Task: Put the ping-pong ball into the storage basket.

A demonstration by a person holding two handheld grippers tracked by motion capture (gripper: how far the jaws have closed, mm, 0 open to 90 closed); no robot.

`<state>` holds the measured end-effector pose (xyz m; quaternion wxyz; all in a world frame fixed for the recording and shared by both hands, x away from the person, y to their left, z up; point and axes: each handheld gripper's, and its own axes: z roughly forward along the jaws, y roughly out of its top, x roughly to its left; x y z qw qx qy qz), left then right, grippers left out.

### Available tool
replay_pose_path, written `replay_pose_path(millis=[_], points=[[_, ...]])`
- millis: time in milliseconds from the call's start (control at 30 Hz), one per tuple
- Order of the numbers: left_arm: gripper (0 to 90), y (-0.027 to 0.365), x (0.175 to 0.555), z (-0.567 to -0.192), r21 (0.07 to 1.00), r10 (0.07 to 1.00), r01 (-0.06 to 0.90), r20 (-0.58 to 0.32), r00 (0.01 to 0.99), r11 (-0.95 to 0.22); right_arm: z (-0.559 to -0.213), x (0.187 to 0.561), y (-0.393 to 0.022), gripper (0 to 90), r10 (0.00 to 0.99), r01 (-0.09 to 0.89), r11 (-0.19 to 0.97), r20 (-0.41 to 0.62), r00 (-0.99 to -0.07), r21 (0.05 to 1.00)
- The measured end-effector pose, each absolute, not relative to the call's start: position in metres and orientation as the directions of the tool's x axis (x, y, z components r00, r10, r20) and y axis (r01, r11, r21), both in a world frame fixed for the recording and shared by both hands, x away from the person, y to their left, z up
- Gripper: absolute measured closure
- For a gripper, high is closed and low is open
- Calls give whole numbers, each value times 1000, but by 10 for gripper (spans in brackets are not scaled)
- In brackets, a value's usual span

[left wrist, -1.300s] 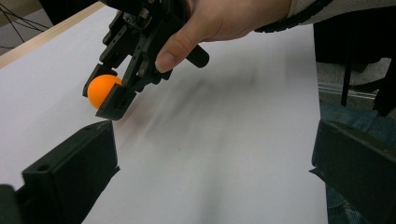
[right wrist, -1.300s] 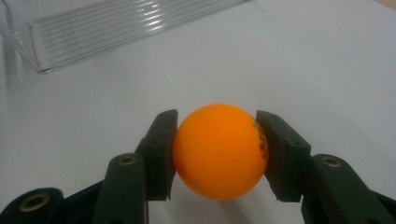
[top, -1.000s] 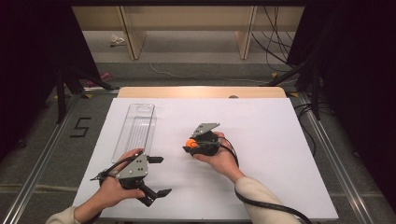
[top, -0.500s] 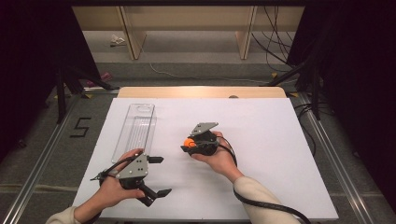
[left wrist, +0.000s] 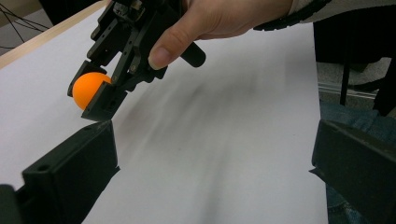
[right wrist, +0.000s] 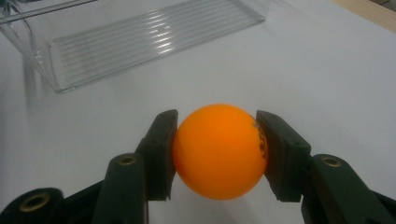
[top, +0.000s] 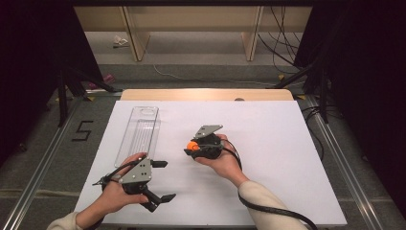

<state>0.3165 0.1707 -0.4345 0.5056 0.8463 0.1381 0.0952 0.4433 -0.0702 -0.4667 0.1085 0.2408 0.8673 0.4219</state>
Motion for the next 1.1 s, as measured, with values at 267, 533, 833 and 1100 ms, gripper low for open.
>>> replay_pose_path(millis=[267,533,833,1100], points=[[0,171,317,-435,882,329,137,22,944,-452,-465,444,-70,516,510,324,524,15,-860,788],[0,171,317,-435,882,329,138,21,944,-451,-463,444,-69,515,512,325,517,18,-859,792],[0,171,317,-435,882,329,138,20,944,-451,-461,446,-69,516,514,323,512,18,-858,796],[0,171,317,-435,882,328,138,20,944,-451,-459,447,-69,516,516,322,503,20,-856,802]])
